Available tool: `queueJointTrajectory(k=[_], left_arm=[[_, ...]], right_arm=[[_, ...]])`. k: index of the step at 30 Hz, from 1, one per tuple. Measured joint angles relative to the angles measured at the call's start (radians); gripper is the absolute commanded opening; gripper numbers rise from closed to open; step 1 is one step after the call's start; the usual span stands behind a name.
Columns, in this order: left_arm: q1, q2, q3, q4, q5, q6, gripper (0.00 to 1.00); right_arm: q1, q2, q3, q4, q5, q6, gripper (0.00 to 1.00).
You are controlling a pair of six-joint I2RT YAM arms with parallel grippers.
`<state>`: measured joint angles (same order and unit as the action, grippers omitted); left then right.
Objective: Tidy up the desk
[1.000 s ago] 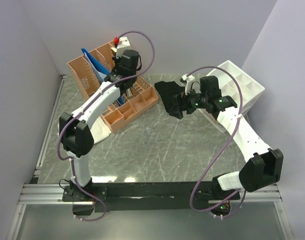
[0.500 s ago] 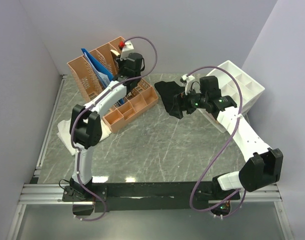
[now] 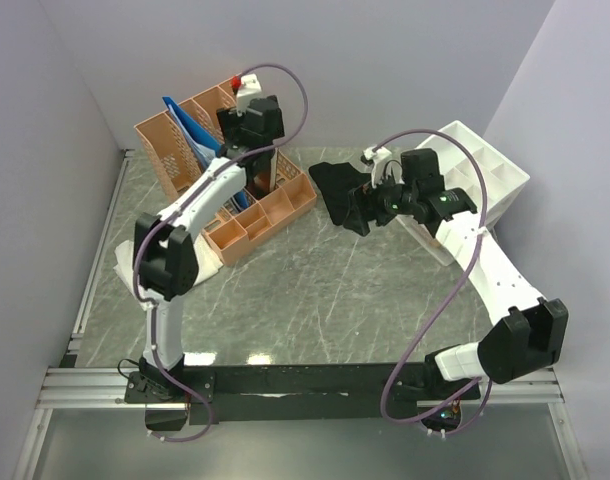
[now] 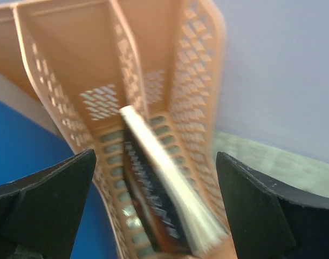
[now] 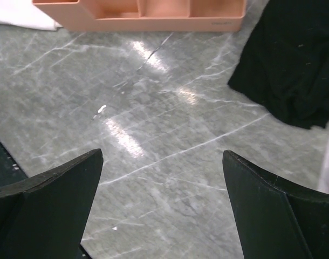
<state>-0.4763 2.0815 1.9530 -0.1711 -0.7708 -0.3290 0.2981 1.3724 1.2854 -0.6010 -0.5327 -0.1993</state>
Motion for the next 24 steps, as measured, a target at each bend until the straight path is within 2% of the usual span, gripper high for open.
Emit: queueJointTrajectory(k=[5,8,13,19,24], left_arm=[[0.017,-0.16,0.002,-0.095,0.221,-0.077,1.0],[0.065,-0.329,-0.026,-0.122,0.421,-0.126,0.99],[0.176,-0.624,-0.14,-0.18,0.627,-0.165,0.99],[0.175,-0.801,-0.17,-0.34,0.682,-0.161,0.99],[0.176,-0.893,-0.209,-0.451,0.65,-0.162,0.99]], right_arm=[[0.0,-0.031,0.044,-0.027,0.092,-0.042,1.0],[-0.004,-0.052,0.1,-0.031,0.183,-0.045,1.0],[-0.024,-0.1,0.176,-0.013,0.332,-0.051,1.0],[-0.057,-0.132,0.274,-0.005,0.45,-0.047,1.0],[-0.061,-0.137,0.312,0.07,0.676,0.039,1.0]])
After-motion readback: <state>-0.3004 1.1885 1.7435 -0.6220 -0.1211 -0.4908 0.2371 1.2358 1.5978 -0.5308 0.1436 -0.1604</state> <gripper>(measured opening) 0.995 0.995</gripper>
